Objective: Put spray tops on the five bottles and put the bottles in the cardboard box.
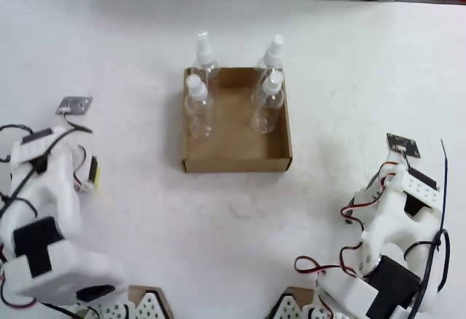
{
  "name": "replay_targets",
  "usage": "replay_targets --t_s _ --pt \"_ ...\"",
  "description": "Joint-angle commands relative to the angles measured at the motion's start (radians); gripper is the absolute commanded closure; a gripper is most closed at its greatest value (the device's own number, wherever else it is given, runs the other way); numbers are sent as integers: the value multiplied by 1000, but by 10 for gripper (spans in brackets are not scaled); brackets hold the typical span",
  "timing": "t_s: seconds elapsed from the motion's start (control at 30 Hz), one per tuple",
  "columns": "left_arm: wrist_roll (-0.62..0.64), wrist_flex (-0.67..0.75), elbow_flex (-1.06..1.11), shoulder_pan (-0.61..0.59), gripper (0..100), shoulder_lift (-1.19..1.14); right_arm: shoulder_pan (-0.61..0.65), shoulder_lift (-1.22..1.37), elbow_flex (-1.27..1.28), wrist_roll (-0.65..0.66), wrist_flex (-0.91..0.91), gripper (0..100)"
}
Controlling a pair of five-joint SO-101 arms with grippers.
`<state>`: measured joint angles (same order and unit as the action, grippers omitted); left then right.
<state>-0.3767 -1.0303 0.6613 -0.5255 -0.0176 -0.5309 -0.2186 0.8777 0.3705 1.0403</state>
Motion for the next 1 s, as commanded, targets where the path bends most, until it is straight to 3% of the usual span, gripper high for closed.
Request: replay_targets --t_s 0.0,0.27,0.5,0.73,0.97 --pt "17 -55 -226 -41 950 -127 -13 -33 -3 -3 -7 982" --pt "232 -60 -539 -59 947 -321 -8 -33 -3 -3 -8 982" --pt "339 -61 -680 5 948 -417 -7 -33 -3 -3 -10 982" --pt "505 -117 -678 13 950 -318 -5 -33 -3 -3 -12 982" --pt "829 -313 -672 -13 946 -127 -5 -33 -3 -2 -12 982"
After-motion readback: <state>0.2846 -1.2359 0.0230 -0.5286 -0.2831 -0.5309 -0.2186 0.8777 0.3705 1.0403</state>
